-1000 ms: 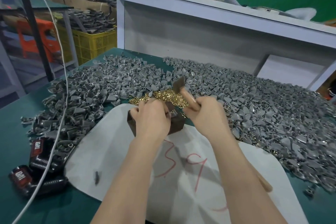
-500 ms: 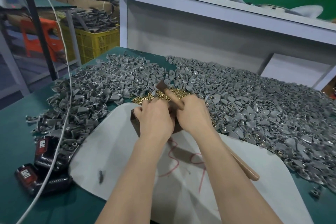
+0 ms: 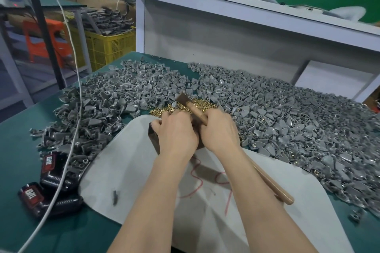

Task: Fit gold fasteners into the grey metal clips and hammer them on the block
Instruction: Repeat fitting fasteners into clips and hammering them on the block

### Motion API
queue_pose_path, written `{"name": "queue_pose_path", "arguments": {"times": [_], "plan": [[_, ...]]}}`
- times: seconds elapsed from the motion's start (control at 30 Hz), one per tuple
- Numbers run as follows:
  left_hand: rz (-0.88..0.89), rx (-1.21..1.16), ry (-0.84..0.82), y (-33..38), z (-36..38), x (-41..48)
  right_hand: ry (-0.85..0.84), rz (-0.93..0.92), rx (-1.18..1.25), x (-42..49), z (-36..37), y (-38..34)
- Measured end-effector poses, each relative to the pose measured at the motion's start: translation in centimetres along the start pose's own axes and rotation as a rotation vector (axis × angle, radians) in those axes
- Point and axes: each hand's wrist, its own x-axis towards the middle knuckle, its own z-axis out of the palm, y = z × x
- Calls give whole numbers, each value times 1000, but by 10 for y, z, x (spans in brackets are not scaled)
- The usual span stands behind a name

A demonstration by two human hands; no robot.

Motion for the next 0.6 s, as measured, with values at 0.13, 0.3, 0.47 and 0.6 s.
{"name": "queue_pose_path", "arguments": {"times": [0.13, 0.3, 0.47, 0.6], "plan": [[-9, -9, -4, 1, -1, -1, 9, -2, -29, -1, 1, 0], [-6, 24, -3, 1, 0, -1, 31, -9, -49, -3, 2, 0], [8, 36, -7, 0, 0, 0, 4, -18, -22, 0, 1, 3], [19, 52, -2, 0, 1, 0, 2, -44, 221, 6, -21, 17]]}}
